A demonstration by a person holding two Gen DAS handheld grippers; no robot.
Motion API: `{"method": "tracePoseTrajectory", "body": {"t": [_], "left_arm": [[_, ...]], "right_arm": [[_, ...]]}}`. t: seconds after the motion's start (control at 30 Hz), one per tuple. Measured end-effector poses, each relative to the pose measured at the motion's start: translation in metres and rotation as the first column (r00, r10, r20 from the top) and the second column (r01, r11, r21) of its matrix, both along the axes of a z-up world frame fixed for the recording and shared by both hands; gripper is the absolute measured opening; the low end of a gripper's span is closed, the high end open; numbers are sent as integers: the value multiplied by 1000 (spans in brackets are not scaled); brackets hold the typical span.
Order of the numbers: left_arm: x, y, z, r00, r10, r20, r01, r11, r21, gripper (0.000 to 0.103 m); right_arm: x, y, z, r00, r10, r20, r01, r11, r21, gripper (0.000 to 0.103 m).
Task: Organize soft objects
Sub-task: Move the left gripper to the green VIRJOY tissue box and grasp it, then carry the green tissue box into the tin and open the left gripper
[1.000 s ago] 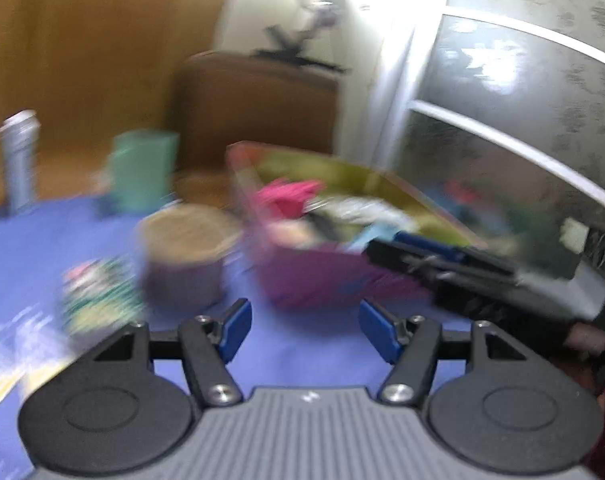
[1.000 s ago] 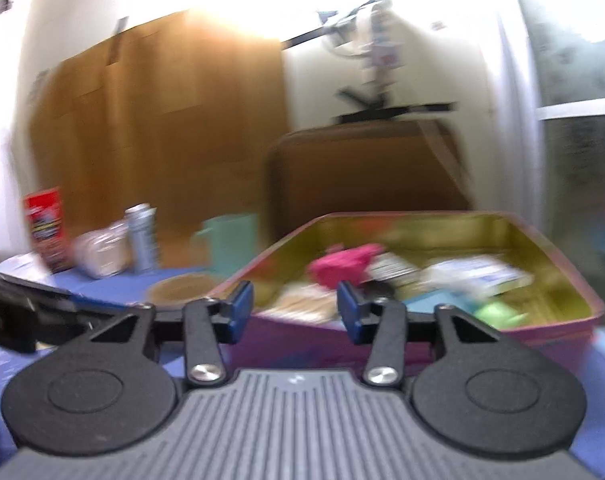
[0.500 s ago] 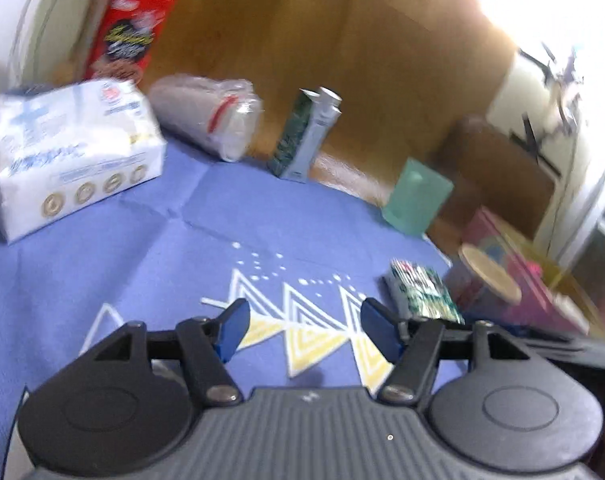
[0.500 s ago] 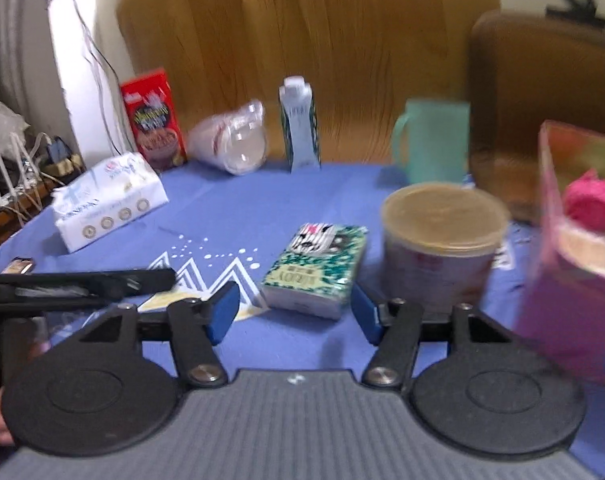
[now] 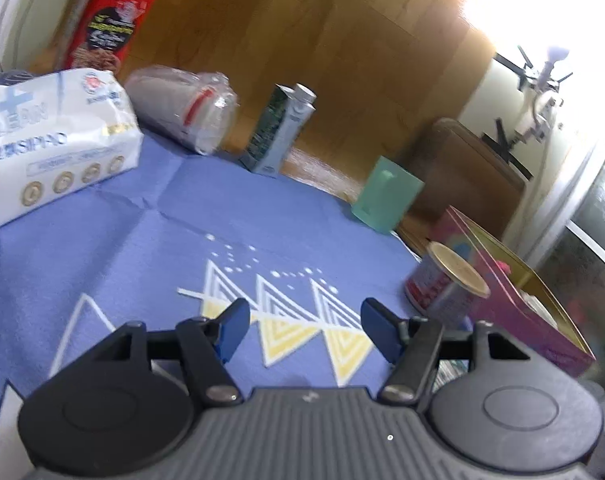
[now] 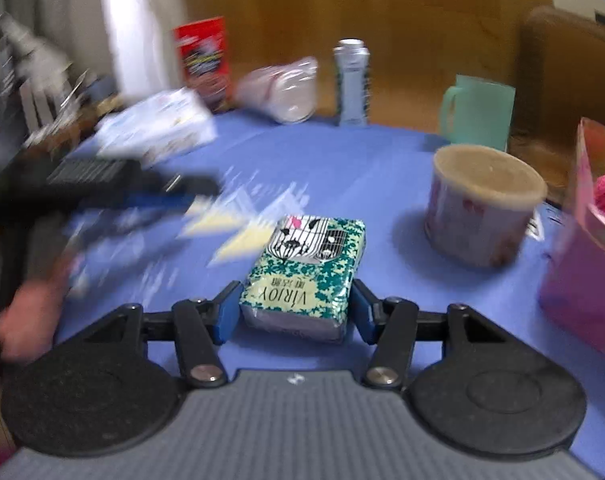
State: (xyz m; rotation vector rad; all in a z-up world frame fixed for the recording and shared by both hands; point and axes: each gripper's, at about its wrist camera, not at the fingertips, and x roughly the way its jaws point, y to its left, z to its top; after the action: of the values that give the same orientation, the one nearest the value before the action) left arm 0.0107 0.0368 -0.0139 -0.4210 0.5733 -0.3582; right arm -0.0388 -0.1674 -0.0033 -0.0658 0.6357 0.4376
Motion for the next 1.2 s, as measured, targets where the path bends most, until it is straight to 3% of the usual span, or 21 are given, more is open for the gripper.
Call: {"method": "tracePoseTrajectory", "body": {"t": [0.07,0.13,0.2,0.27,0.37,0.53,0.57,0.63,0.67,0.7,0.83,0.93,1.03,1.13,1.2], "left_arm": [[0,-4,1,999,-39,-8,39,999,0,63],[-1,-13,3,996,-82,-20,82,997,-7,63],[-2,-29,5,988,-148,-34,147,989,-23,63],[-4,-50,9,976,-213,-38,213,977,-1,63],[-10,-80,16,958,-285,-36,287,956,55,63],[-16,-98,17,950,-307,-60,312,946,90,63],[-16,-100,15,949,-307,-71,313,944,103,61],[-13,-106,9,938,-327,-118,339,935,105,46],[-14,-109,8,932,-341,-124,354,930,96,43],[-16,-114,10,933,-339,-116,352,929,116,42],[-20,-143,25,911,-404,-86,413,896,165,42],[-19,-177,46,875,-483,-24,478,856,196,42],[-12,-216,69,837,-545,38,523,820,232,42],[-2,-253,84,806,-585,88,545,792,273,42],[10,-275,88,800,-591,105,546,789,282,42]], "right_arm": [[-27,-10,-1,1000,4,15,-3,999,-45,59],[-49,-26,-2,997,-65,39,67,995,-69,61],[-62,-43,-2,989,-138,49,141,989,-53,75],[-71,-57,-2,980,-190,53,191,982,-13,75],[-72,-62,-4,981,-190,49,189,982,30,74],[-69,-47,-3,991,-103,79,101,994,36,72],[-65,-43,-3,992,-91,84,89,996,26,69],[-56,-38,-4,994,-73,80,72,997,16,62],[-51,-36,-6,995,-72,71,71,997,7,54],[-47,-36,-9,995,-76,58,76,997,-1,46],[-57,-50,-10,990,-118,80,117,993,18,41],[-76,-78,-3,971,-194,138,186,980,71,41],[-92,-108,8,932,-293,213,276,955,104,40],[-99,-133,18,882,-378,281,361,926,112,40],[-95,-151,22,853,-428,299,412,903,118,40]]}}
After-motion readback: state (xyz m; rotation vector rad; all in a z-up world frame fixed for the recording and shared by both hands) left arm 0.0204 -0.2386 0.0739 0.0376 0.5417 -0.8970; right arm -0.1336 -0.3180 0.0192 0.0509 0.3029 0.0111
